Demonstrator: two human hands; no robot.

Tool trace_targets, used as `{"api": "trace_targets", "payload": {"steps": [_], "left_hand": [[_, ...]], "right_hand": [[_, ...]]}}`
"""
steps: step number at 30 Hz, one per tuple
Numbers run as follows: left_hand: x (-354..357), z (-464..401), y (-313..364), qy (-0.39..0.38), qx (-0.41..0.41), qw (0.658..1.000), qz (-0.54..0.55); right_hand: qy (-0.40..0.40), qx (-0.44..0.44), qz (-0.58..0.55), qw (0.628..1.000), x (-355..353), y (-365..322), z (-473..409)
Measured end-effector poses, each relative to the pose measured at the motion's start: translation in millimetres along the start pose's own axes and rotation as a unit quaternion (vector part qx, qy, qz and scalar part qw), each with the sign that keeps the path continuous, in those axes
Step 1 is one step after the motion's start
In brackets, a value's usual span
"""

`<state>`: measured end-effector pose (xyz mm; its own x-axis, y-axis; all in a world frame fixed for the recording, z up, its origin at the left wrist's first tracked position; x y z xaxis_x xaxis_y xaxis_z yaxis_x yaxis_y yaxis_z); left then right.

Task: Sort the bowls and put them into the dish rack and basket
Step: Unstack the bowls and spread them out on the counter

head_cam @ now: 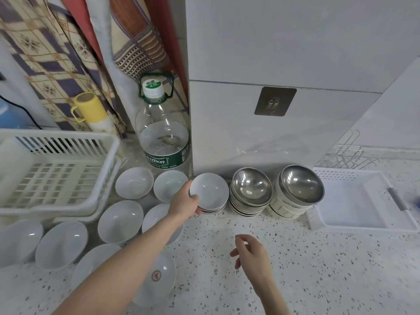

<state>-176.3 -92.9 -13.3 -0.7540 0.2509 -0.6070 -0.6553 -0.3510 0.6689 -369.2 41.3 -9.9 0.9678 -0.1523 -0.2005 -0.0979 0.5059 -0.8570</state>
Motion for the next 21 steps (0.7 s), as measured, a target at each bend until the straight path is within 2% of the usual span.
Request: {"api": "trace_targets", "payload": {"steps": [5, 9, 15, 21], "left_hand": [[-4.6, -0.2, 5.0, -0.01, 0.01, 1.0, -0.001], [-7.1, 1.9, 5.7, -0.033, -0.01, 0.998, 0.042], [-30.4, 23.4, -6.9, -0.042, -0.02, 0.987, 0.155], [-58.8, 50.6, -47.2, -0.015, -0.052, 0.952, 0.303]], "right_hand": [[-0.005, 0.005, 0.006, 1.0, 9.8, 1.2, 3.8], [-0.002, 0.01, -0.011, 1.0, 16.6, -1.9, 4.9], [0.01, 0.004, -0.03, 0.999, 26.5, -16.4, -3.4], [0.039, 0.024, -0.055, 0.997, 55.6, -36.8, -29.2]]}}
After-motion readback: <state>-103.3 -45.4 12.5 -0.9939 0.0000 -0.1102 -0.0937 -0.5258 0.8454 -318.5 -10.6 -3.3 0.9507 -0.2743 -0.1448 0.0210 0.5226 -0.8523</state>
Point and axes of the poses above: each hand's wrist, its own z-axis away from the middle knuckle, its own x-axis out of the palm, y = z × x, the point moved 4 cm from there along -z, towards the middle knuckle, and after that the axes turned 12 degrees about -z, right-handed, at the moved point
